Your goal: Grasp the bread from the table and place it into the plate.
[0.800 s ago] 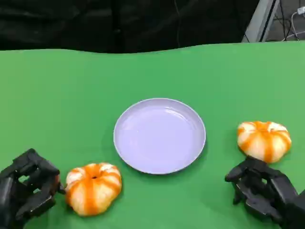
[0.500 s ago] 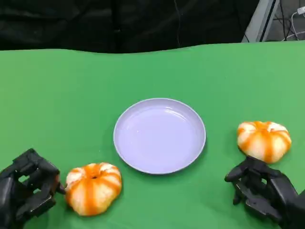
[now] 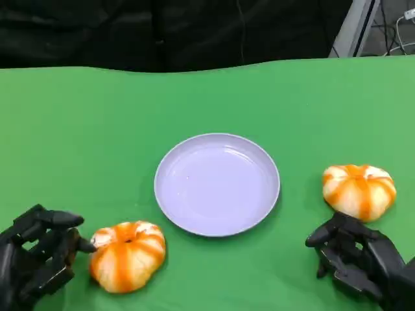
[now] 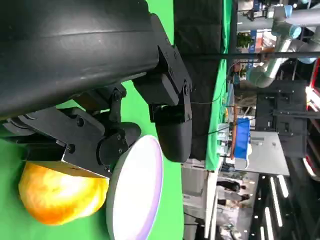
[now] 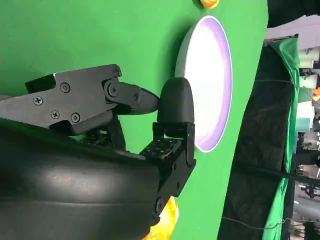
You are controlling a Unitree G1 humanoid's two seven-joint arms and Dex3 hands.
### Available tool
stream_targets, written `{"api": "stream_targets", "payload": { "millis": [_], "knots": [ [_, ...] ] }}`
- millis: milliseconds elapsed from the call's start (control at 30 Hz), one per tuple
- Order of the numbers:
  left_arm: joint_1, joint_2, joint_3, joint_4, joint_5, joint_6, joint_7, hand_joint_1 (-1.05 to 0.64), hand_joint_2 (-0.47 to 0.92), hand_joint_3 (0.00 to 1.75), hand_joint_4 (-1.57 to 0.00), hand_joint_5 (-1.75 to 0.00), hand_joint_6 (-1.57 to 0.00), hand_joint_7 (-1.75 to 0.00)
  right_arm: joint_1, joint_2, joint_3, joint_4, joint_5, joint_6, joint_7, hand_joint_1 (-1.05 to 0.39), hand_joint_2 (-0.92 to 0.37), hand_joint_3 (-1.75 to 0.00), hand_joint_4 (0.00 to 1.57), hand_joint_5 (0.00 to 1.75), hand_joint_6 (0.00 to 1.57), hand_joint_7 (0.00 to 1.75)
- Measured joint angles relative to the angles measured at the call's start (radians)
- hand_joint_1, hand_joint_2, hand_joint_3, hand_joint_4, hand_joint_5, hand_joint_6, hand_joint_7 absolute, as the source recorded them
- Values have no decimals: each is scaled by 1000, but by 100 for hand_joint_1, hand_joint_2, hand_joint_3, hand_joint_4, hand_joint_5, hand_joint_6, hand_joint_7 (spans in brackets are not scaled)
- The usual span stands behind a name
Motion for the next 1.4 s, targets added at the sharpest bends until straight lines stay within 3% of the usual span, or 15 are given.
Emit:
{"api": "stream_targets", "payload": {
  "millis": [67,133,233,300,333,433,533,800,1067,1200,1400],
  "knots": [
    [1,-3,4,-10,-12,17,-3,-3,58,95,-97,-24,-98,-6,-1,0,0,1,0,0,-1,-25,-92,-49,58,175,64,125],
    [2,-4,8,-30,-21,47,-3,-4,58,93,-100,-14,-97,-2,-1,0,0,2,-1,-1,-3,-24,-92,-49,58,175,64,125],
    [8,-6,15,-53,-47,79,-19,-19,87,31,-86,-1,-80,-1,-2,0,0,3,-2,-2,-5,-25,-92,-49,58,175,64,125],
    [11,-6,17,-67,-56,87,-40,-20,91,23,-84,-1,-78,0,-2,0,0,3,-2,-2,-4,-25,-92,-49,58,175,65,125],
    [11,-6,17,-71,-57,90,-47,-36,92,19,-72,0,-67,0,-2,0,0,3,-2,-2,-4,-24,-92,-49,58,175,65,125],
    [15,-6,17,-71,-54,79,-93,-68,92,23,-43,0,-46,0,-2,0,0,3,-4,-2,-7,-25,-92,-49,58,175,65,124],
    [18,0,12,-62,-23,3,-128,-79,92,25,-31,0,-37,0,-2,-1,0,3,-4,-2,-7,-25,-92,-49,58,175,65,124],
    [19,31,-28,-43,128,-116,-91,-91,92,26,-27,-1,-35,-1,-2,-1,0,3,-5,-2,-9,-25,-92,-49,59,175,65,124],
    [61,102,-108,-101,556,-212,235,-95,92,37,-28,0,-35,0,-3,-1,0,3,-4,-3,-7,-24,-92,-49,58,175,65,125],
    [117,135,-169,-234,766,-158,388,-98,92,36,-27,0,-37,-1,-3,0,1,4,-5,-3,-8,-24,-92,-50,57,175,64,125],
    [165,158,-264,-378,945,24,491,-103,92,37,-25,0,-36,0,-4,0,1,7,-5,-3,-13,-25,-92,-49,58,175,64,125]
  ]
}}
